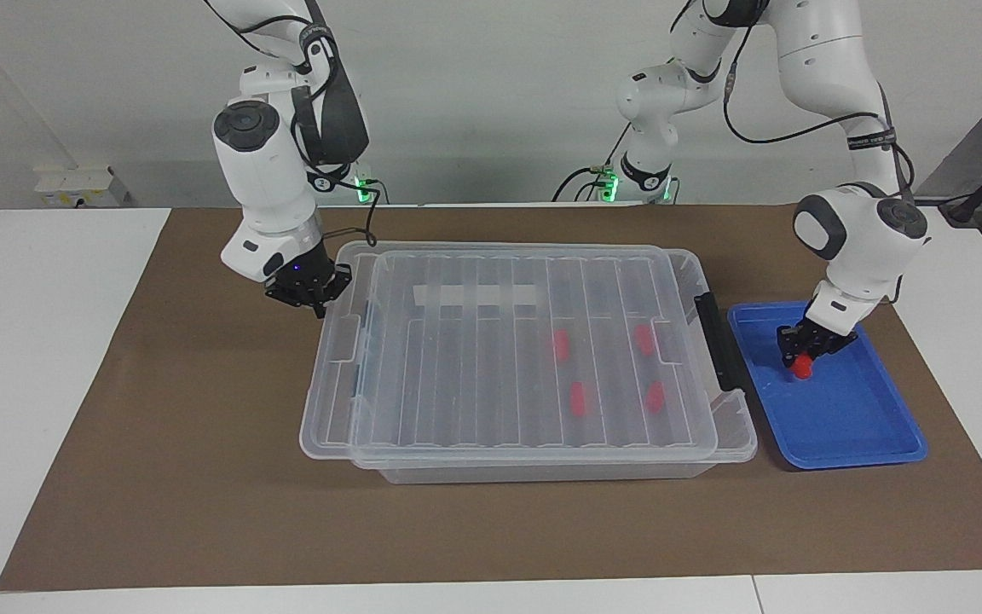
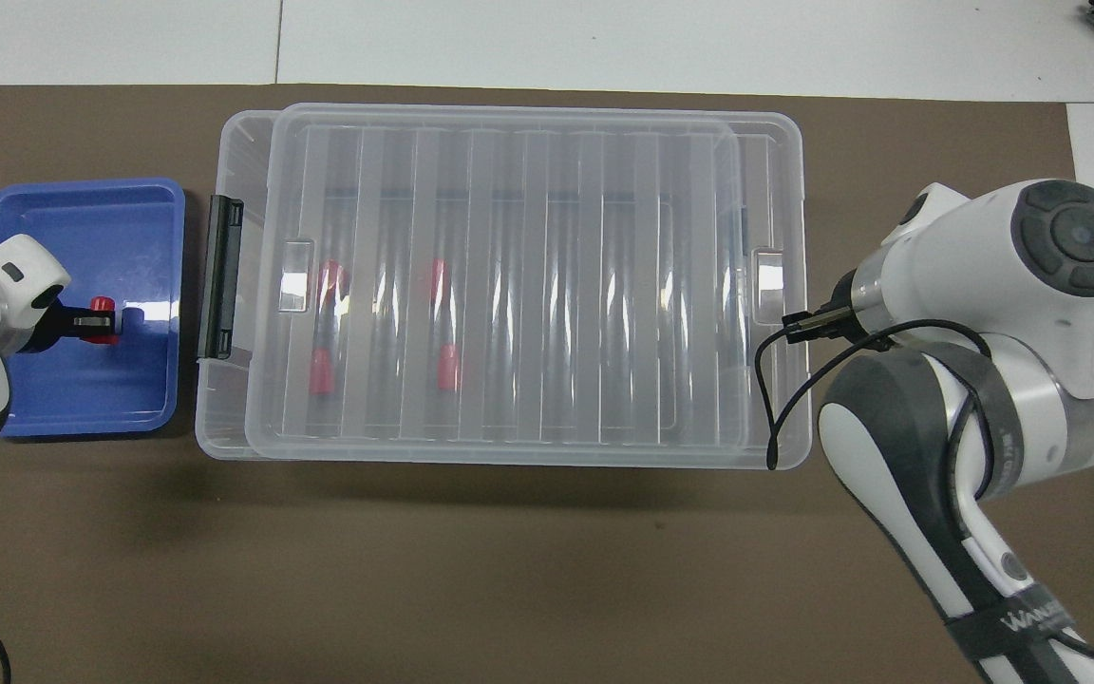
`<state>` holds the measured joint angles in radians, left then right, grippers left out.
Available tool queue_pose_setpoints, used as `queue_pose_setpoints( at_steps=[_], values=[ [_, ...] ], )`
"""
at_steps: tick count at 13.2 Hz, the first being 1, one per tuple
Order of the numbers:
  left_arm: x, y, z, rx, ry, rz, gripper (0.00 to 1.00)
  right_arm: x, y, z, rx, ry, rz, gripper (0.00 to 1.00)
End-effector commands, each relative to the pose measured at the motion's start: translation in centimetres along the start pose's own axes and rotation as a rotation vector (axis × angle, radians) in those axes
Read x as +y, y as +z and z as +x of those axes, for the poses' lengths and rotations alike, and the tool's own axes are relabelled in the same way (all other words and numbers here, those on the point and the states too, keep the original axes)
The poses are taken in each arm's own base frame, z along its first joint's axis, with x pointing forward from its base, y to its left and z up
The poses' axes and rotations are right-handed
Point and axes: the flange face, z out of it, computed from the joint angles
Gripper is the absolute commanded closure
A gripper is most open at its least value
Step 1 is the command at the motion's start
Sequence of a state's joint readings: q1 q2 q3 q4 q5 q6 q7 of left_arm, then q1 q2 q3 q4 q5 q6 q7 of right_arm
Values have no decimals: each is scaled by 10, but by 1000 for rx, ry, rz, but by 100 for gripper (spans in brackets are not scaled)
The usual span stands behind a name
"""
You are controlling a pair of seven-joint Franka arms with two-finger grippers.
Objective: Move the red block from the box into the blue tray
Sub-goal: 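Close the lid with the right gripper while the left gripper sets the block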
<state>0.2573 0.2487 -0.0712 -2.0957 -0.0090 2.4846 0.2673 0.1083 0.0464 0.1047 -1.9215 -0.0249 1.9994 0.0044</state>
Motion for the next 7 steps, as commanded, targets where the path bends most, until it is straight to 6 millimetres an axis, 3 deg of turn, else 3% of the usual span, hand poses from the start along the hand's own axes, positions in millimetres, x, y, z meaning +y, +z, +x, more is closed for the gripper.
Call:
queue_pose_setpoints(
  at_steps=[1,7],
  values=[
    [5,6,-14,28,-4,1,86,-12,-6,-7,-5,-30,35,100],
    [5,8,-14,32,-2,2,80,-26,-6,-7,-5,-33,69,100]
  ],
)
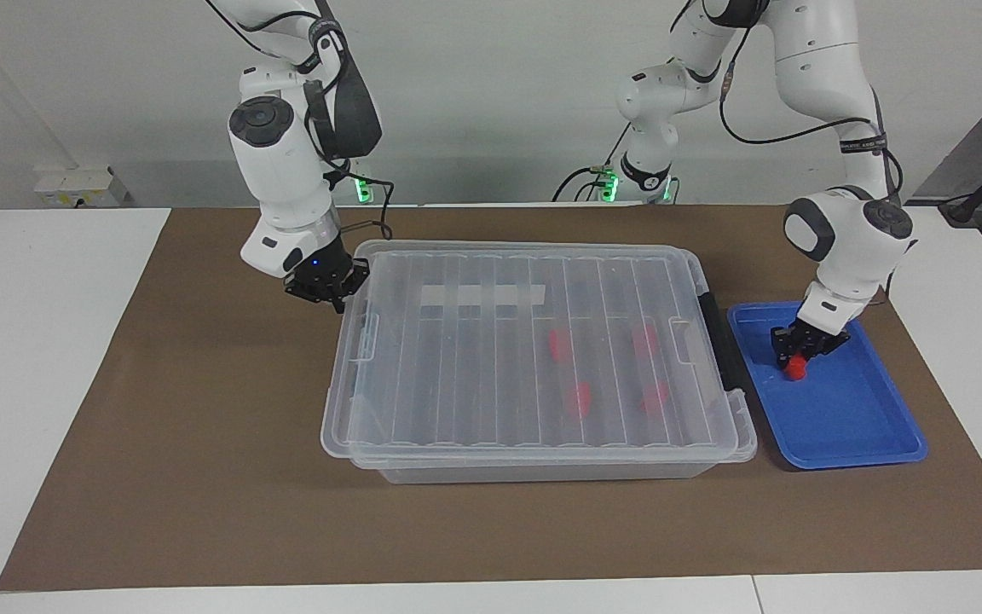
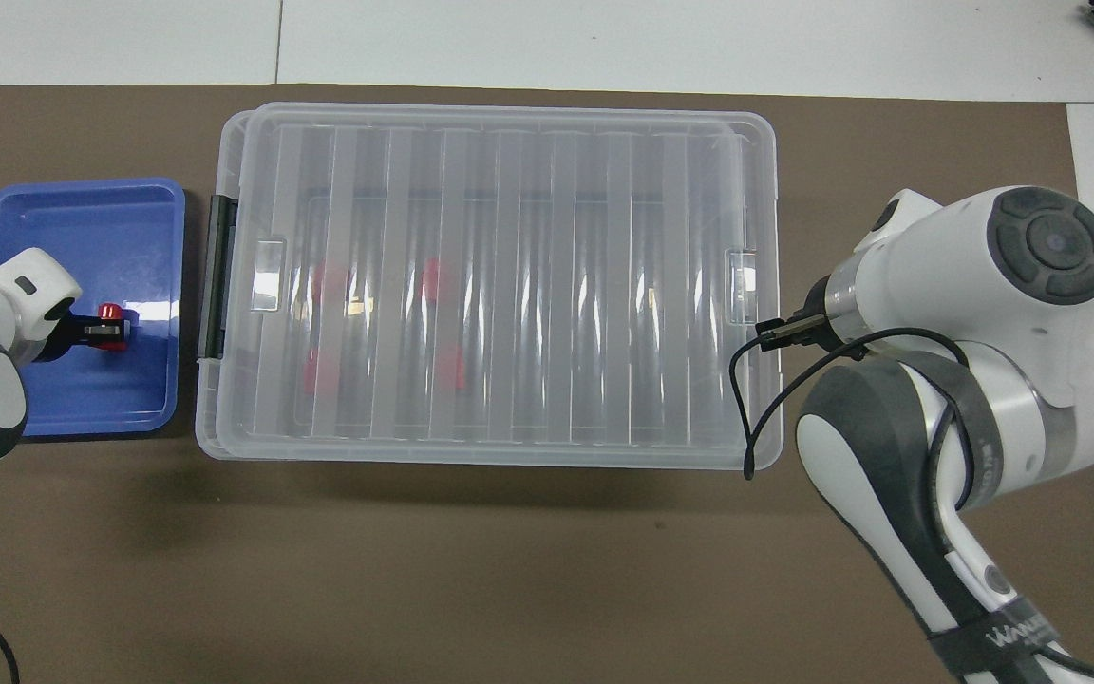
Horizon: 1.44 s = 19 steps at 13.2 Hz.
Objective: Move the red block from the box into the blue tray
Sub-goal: 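Close the lid with the right gripper while the left gripper sets the block, then release the block with the left gripper while the right gripper withdraws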
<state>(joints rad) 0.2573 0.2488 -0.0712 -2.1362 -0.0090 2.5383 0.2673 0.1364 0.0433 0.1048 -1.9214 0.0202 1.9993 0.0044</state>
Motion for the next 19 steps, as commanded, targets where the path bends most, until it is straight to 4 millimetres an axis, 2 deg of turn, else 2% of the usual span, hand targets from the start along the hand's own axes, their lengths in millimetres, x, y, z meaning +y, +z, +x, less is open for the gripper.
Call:
queue_pose_setpoints(
  at_steps=[1,2,3,9,12,15,17,19],
  values=[
    [3,-2,-5,18,-1,-2,72,-7,-3,-7,-9,-25,27,100],
    [2,-3,-5,19,2,-1,50,-8,-4,-7,-7,-25,29,100],
    [2,-3,-5,19,1,-1,44,-8,-4,-7,-7,-26,29,100],
    [1,-3,-4,21,1,-1,42,-15,-5,-6,-3,-28,46,100],
    [0,-11,0,21,7,0,39,-15,-6,-6,-3,-28,46,100],
    [-5,-44,21,-35,12,-16,38,-3,-12,-9,-11,6,45,100],
    [-6,-76,31,-72,11,-26,36,21,-20,-18,-34,71,40,100],
    [5,-108,32,-87,21,-32,36,42,-29,-23,-29,141,36,100]
  ],
)
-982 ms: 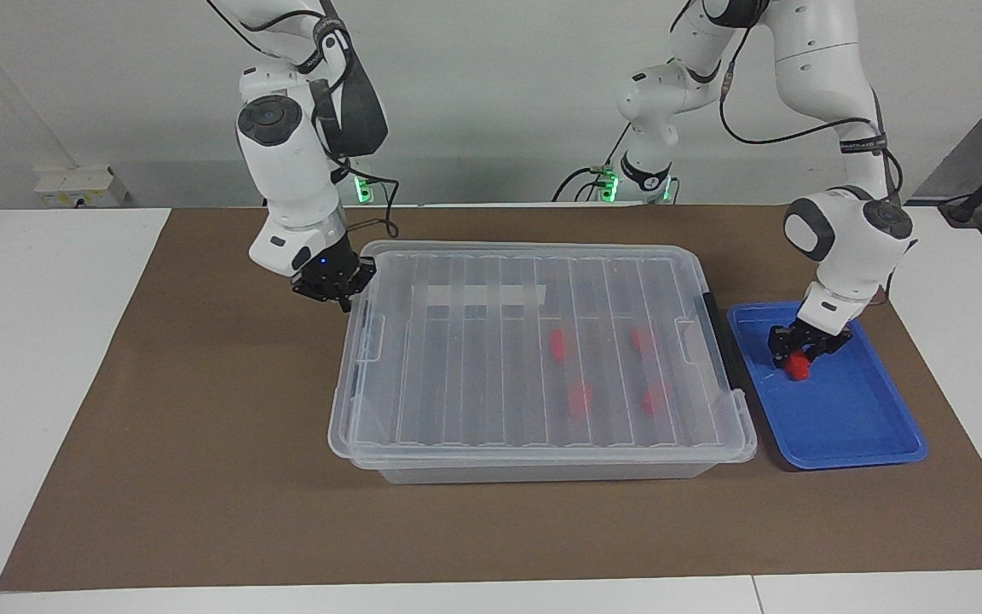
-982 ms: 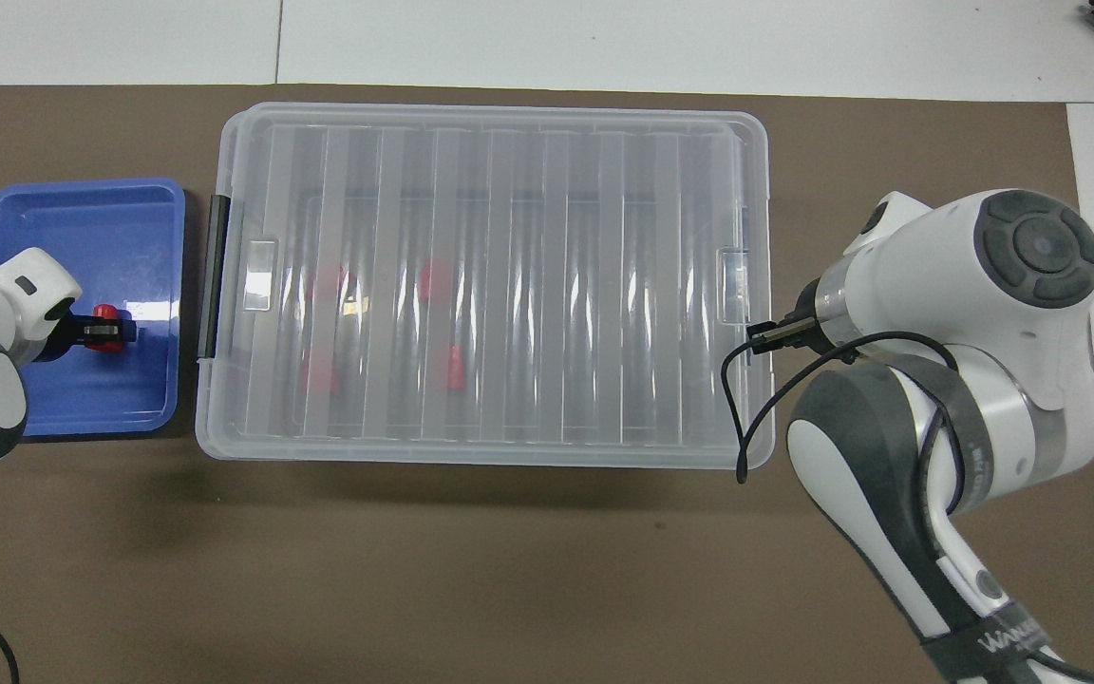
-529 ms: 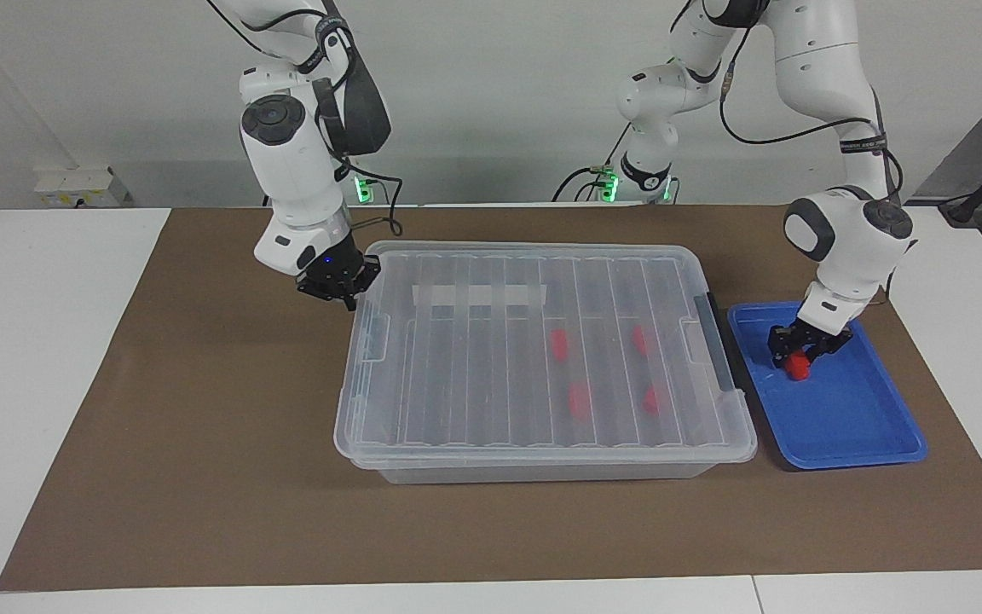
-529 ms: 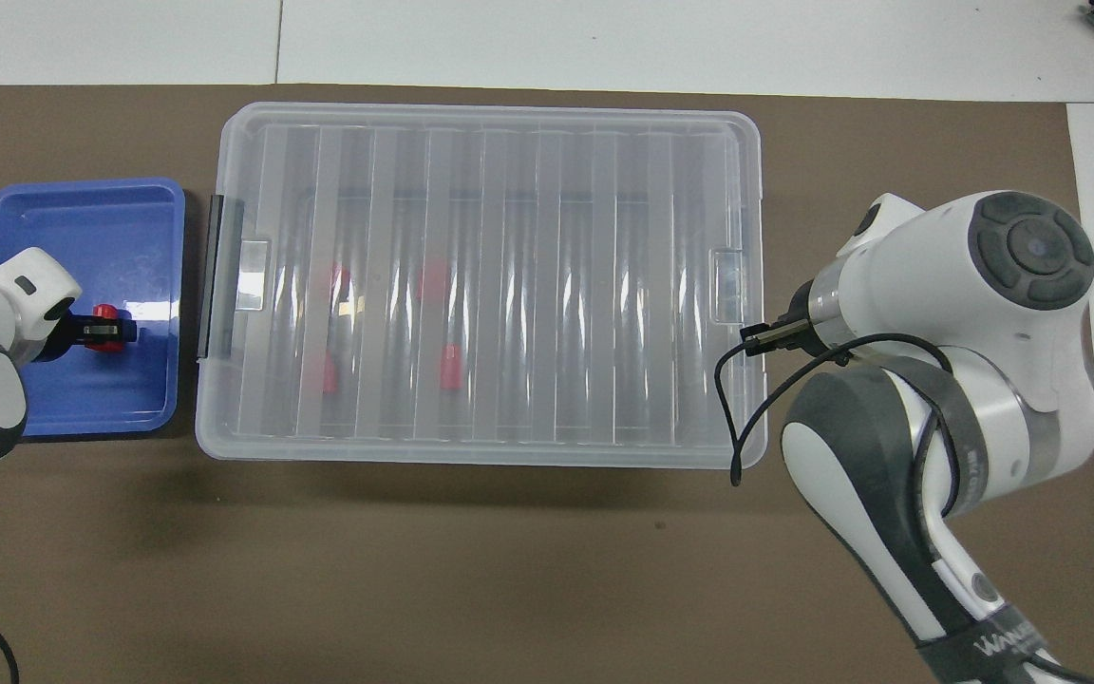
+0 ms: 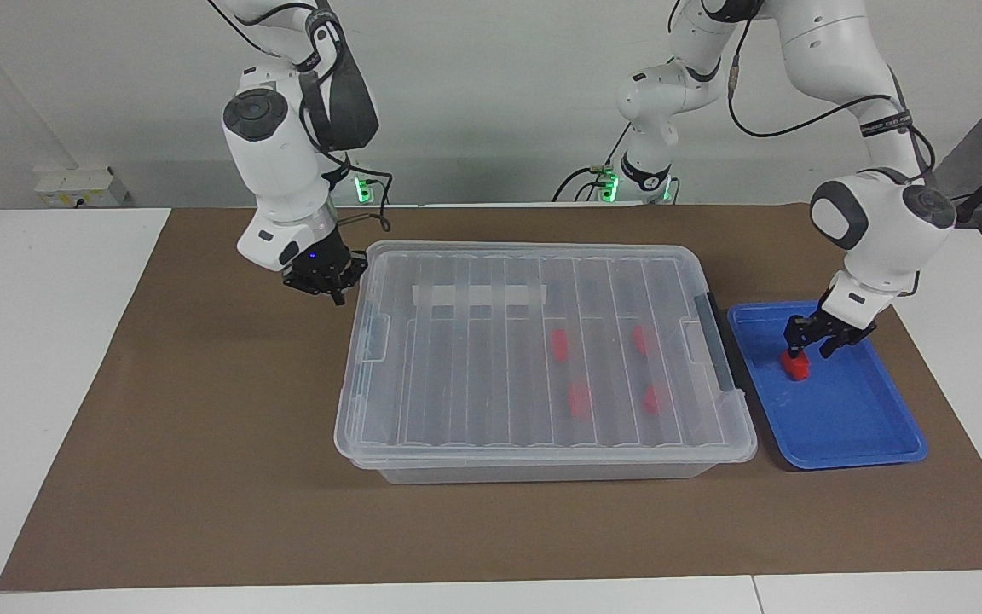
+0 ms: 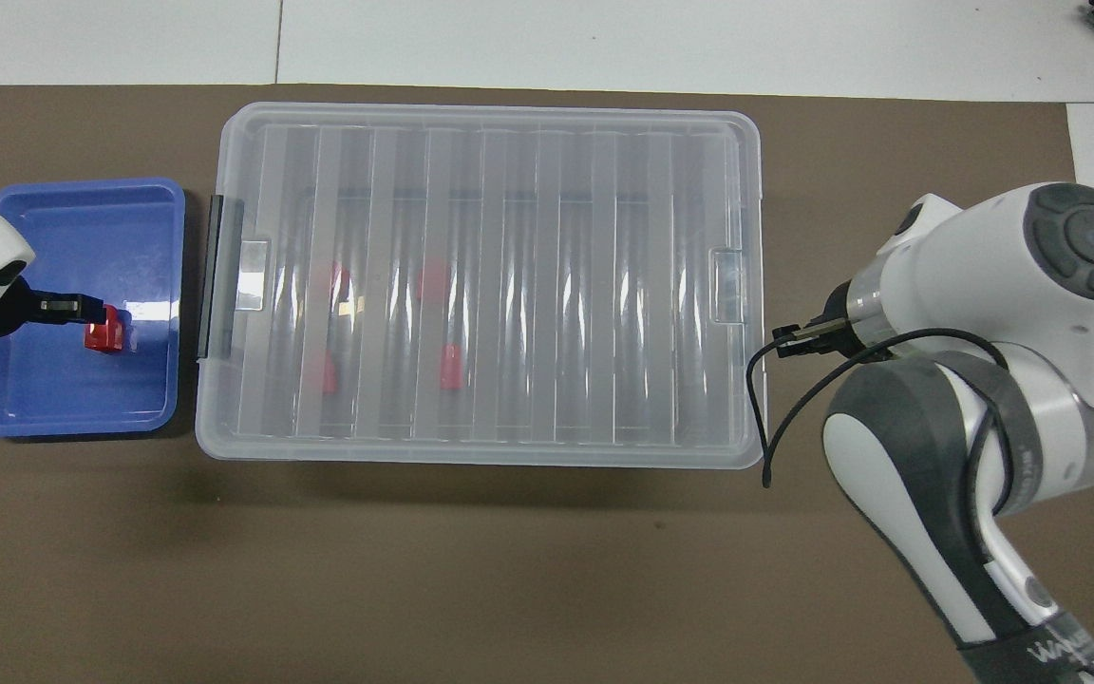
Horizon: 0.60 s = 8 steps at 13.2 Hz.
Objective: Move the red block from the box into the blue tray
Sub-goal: 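Release the block with the left gripper while the right gripper withdraws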
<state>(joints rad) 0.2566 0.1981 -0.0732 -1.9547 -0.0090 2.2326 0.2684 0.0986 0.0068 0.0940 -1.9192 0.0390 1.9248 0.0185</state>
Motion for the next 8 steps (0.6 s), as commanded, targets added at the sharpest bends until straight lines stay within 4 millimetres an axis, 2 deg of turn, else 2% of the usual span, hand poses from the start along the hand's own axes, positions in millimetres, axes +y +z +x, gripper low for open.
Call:
queue_pose_setpoints(
  at_steps=[1,3,4,5,6,7,8],
  values=[
    [31,-51,-4,-21,19,-15,36,24,-17,-12,13,117,22,100],
    [64,-96,-3,-45,-7,-20,33,41,-30,-16,28,218,10,100],
    [77,-122,-3,-66,-9,-23,32,55,-39,-17,26,265,7,77],
    [84,-149,-6,-78,-5,-25,32,63,-48,-17,28,289,0,16],
    [85,-173,-11,-76,-3,-28,29,71,-57,-17,32,323,-8,0],
    [87,-190,-16,-70,0,-28,15,76,-68,-16,24,339,-21,0],
    [88,-204,-22,-57,-3,-22,6,78,-85,-11,24,329,-69,0]
  ],
)
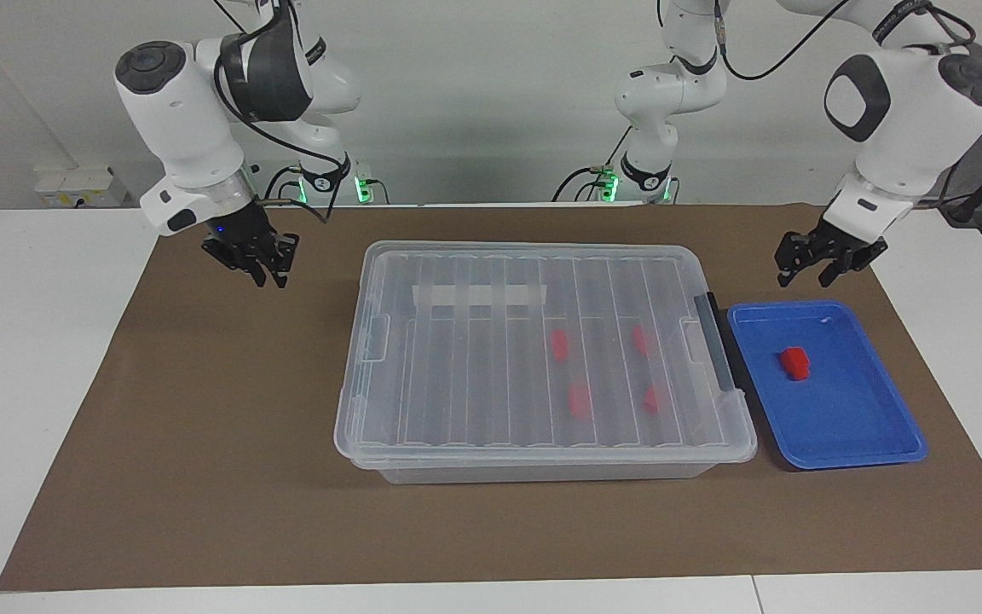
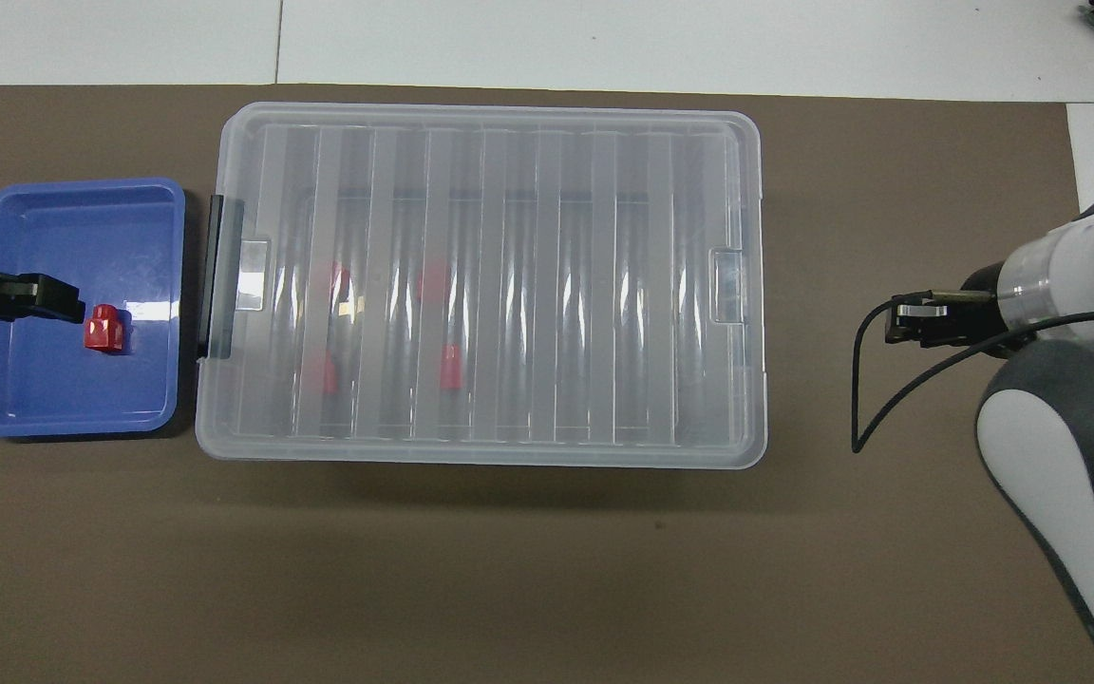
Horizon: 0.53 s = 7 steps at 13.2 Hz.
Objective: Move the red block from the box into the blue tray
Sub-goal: 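Release the block with the left gripper while the right gripper withdraws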
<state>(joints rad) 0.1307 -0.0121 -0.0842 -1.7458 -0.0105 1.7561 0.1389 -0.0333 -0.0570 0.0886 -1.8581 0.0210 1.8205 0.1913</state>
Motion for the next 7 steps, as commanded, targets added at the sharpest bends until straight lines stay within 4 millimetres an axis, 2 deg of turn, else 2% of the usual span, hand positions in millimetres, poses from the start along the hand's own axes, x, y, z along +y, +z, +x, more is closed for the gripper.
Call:
queue_pose_setpoints(
  at_steps=[1,2,4,7],
  values=[
    [0,-32,-16,18,-17,-13,0,6,-44,13,24,21,-80,0],
    [-3,-33,-17,22,-19,-12,0,8,-62,16,35,28,-83,0],
    [-2,-33,-18,30,-10,-10,0,10,-81,21,35,40,-77,0],
    [3,-34,-17,37,-4,-7,0,18,-96,30,7,60,-67,0]
  ],
)
